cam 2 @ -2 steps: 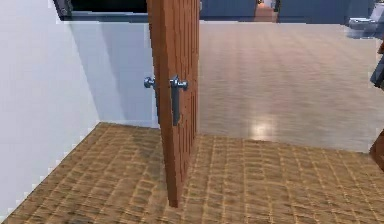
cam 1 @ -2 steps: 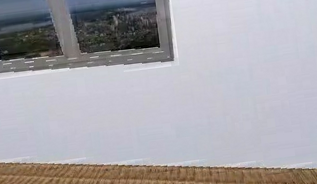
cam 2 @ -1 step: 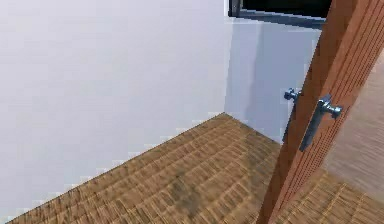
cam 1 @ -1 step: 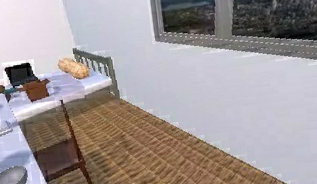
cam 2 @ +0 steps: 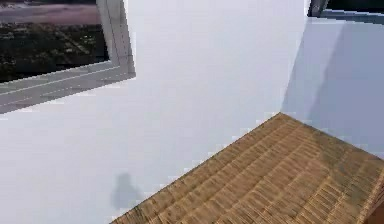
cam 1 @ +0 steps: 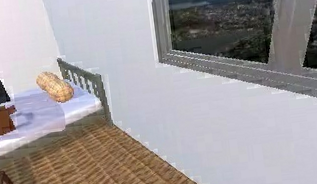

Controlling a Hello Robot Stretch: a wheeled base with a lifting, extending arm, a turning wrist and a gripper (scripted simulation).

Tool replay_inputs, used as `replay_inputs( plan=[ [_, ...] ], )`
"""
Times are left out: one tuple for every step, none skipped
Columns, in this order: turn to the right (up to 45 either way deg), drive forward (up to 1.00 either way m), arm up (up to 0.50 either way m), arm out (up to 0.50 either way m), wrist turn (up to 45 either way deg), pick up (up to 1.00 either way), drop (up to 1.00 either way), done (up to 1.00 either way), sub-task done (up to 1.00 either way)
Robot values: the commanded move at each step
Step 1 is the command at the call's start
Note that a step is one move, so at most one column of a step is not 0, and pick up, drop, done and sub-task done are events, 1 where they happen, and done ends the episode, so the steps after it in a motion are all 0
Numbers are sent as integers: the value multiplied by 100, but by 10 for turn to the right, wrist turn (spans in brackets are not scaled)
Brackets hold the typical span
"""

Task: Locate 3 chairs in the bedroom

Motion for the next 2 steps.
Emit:
replay_inputs(
  plan=[
    [-450, 0, 0, 0, 0, 0, 0, 0, 0],
    [-120, 0, 0, 0, 0, 0, 0, 0, 0]
  ],
)
